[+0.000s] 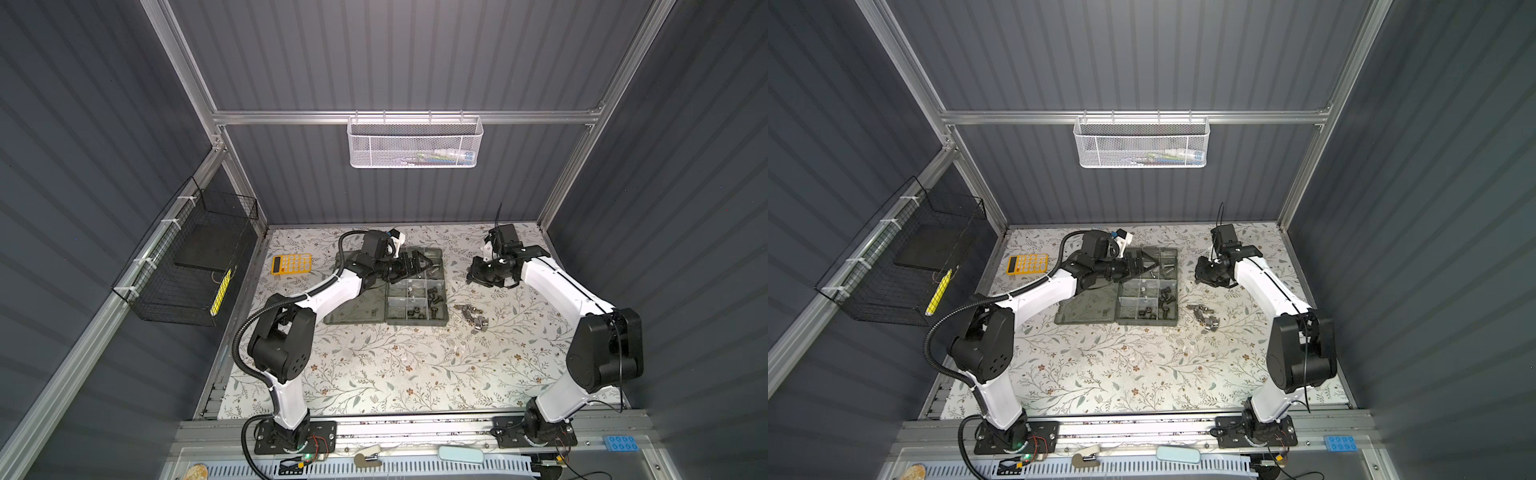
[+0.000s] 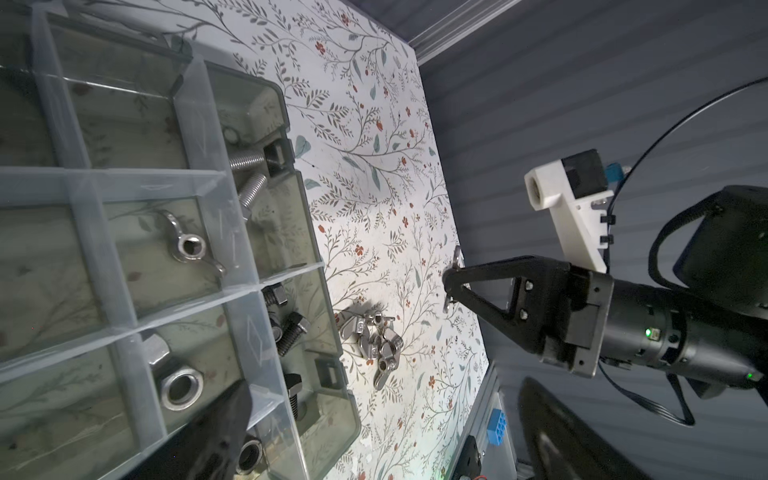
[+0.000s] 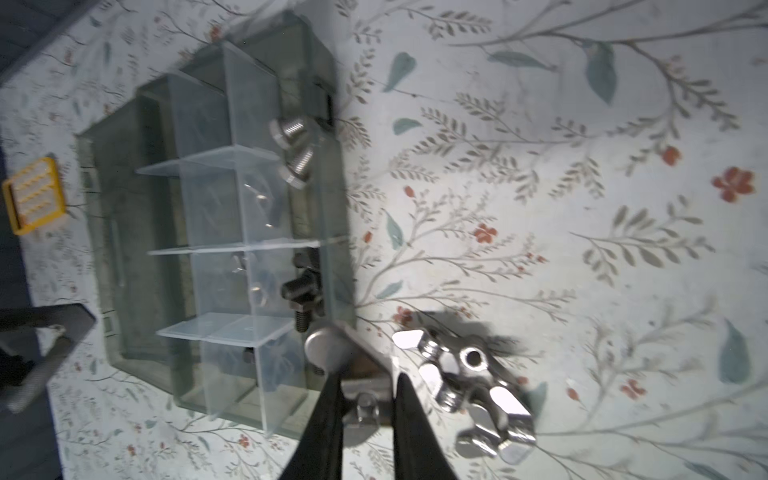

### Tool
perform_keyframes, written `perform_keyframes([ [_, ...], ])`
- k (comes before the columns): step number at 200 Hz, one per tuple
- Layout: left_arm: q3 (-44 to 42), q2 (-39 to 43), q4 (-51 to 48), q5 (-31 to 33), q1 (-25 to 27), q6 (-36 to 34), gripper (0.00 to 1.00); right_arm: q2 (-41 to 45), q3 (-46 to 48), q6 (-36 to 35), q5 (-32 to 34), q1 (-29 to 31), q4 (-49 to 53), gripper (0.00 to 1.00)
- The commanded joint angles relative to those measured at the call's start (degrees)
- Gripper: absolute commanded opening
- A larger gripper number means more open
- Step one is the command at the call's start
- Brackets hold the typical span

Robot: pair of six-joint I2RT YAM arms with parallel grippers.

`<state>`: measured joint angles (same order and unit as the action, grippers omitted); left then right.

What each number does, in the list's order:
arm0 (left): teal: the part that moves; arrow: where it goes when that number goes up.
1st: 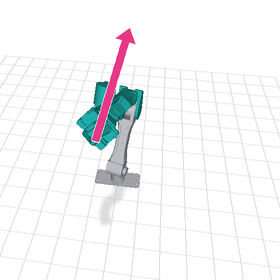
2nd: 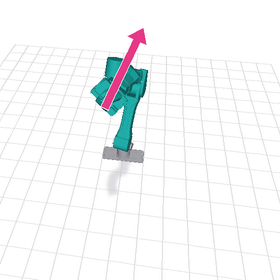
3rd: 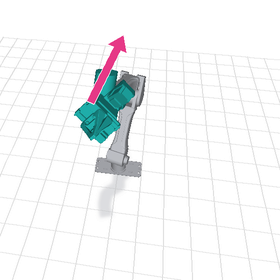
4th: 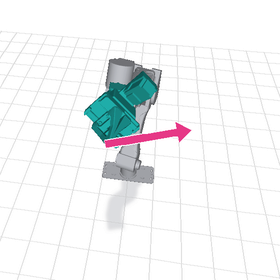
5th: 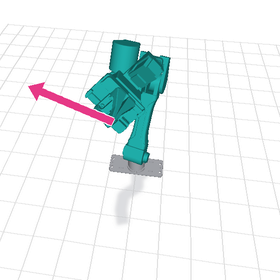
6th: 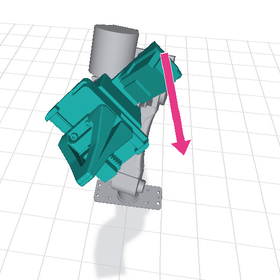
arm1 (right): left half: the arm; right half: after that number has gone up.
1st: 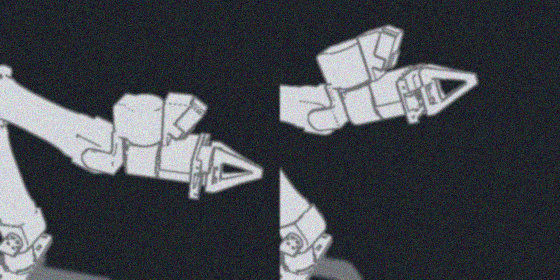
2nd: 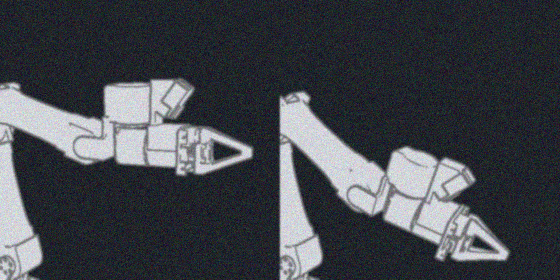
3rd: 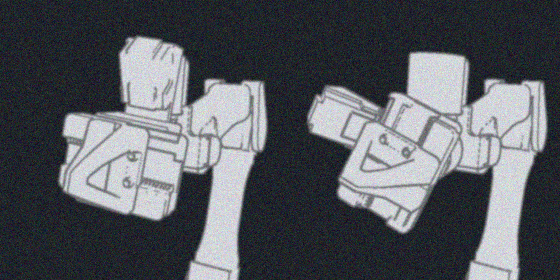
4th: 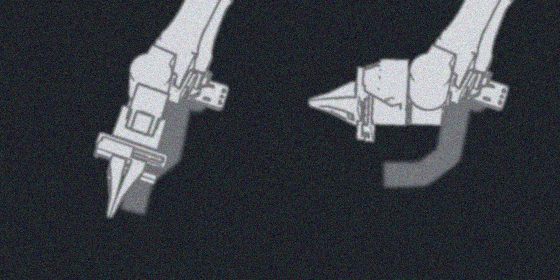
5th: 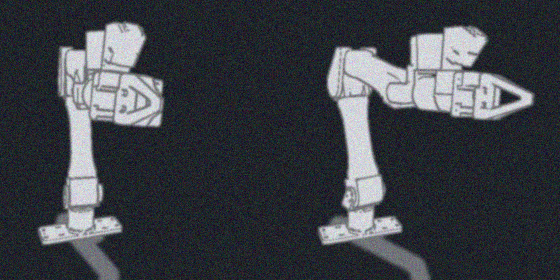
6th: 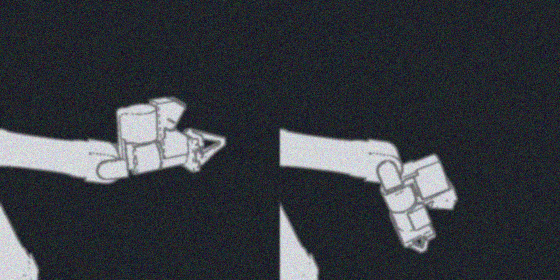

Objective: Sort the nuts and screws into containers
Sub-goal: 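Carry the silver wing nut over the organizer compartment with the right gripper, then lower the wing nut into the compartment and open the right gripper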

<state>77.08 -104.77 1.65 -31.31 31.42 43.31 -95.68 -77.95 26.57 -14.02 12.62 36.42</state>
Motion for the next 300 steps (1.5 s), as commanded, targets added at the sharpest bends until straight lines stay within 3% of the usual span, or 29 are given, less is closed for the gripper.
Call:
perform_keyframes([
  [1, -0.75, 2.07, 0.97, -1.31, -1.79, 3.53, 1.0, -3.42, -3.77, 3.55, -7.74, 1.77, -3.41, 0.13],
  [52, -7.39, 5.11, 5.55, -3.16, -8.75, 6.69, 1.0, -13.61, -14.13, 8.7, -13.01, 5.61, -7.59, 0.13],
  [88, -9.45, 6.06, 5.46, -1.64, -9.01, 3.98, 1.0, -20.5, -19.37, 12.53, -15.73, 8.0, -11.09, 0.16],
  [150, -10.28, 3.76, 8.4, -3.75, -9.3, 7.03, 1.0, -28.4, -22.35, 15.35, -15.34, 9.92, -14.8, 0.17],
  [186, -10.28, 4.18, 8.21, -3.49, -9.45, 6.31, 1.0, -30.14, -22.16, 14.5, -12.05, 10.58, -14.45, 0.19],
  [300, -10.55, 2.69, 10.65, -4.89, -9.45, 8.06, 1.0, -32.41, -22.69, 12.96, -9.98, 10.59, -10.8, 0.33],
])
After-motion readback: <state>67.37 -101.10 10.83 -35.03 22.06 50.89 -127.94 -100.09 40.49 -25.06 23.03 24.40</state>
